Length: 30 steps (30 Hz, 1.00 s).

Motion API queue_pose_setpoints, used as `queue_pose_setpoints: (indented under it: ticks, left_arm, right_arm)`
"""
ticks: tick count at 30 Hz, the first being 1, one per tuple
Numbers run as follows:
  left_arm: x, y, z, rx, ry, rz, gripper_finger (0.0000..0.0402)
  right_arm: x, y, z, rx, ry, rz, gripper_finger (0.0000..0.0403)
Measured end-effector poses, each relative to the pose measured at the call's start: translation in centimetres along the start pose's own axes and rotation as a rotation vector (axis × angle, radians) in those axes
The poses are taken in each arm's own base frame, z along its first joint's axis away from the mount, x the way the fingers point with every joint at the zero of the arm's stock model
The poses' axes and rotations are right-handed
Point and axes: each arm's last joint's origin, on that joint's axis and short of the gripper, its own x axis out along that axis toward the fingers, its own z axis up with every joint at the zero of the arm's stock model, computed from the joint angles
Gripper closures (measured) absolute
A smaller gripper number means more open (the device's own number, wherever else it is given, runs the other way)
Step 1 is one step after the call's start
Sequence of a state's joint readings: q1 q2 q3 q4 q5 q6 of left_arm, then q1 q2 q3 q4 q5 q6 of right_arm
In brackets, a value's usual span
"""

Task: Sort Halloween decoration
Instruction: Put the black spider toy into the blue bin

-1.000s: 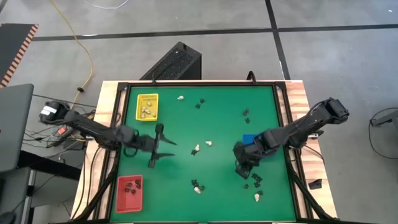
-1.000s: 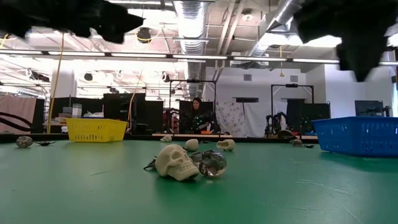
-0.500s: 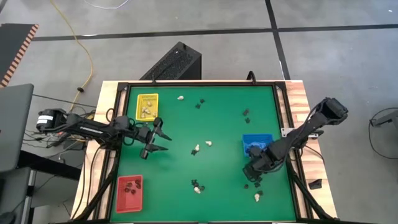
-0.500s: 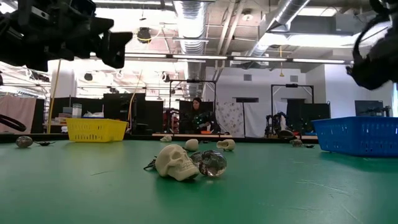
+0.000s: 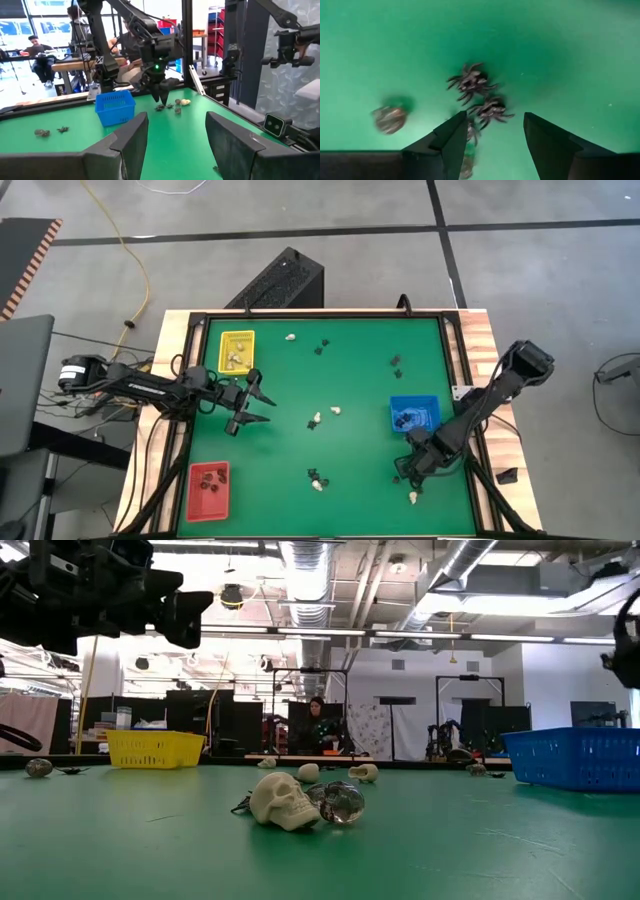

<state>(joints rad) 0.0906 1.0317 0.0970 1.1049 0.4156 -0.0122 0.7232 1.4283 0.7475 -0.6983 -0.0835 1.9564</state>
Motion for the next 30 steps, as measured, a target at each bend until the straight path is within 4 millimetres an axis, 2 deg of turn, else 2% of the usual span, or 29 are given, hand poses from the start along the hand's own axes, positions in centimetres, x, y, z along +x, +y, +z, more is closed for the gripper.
queue_pose_setpoints:
  ticks: [6, 11, 17, 26, 30]
  left_arm:
    - [0.0, 0.0, 0.0, -0.006, 0.0, 0.0, 0.0212]
    - [0.0, 0.0, 0.0, -0.01, 0.0, 0.0, 0.0212]
    - [0.0, 0.0, 0.0, -0.01, 0.0, 0.0, 0.0212]
    - [0.0, 0.0, -0.1, -0.016, 0.012, 0.0, 0.0212]
    - [0.0, 0.0, -0.1, -0.016, 0.013, 0.0, 0.0212]
  right_arm:
    - [1.6, 0.4, -0.1, -0.035, -0.018, -0.046, 0.0185]
    - [1.7, 0.5, 0.1, -0.058, -0.018, -0.049, 0.0207]
    - [0.8, 0.3, 0.1, -0.065, -0.008, -0.01, 0.0271]
    - [-1.7, 0.1, 0.2, -0.115, 0.01, 0.1, 0.037]
    - [-2.9, -0.1, 0.6, -0.133, -0.017, 0.166, 0.0384]
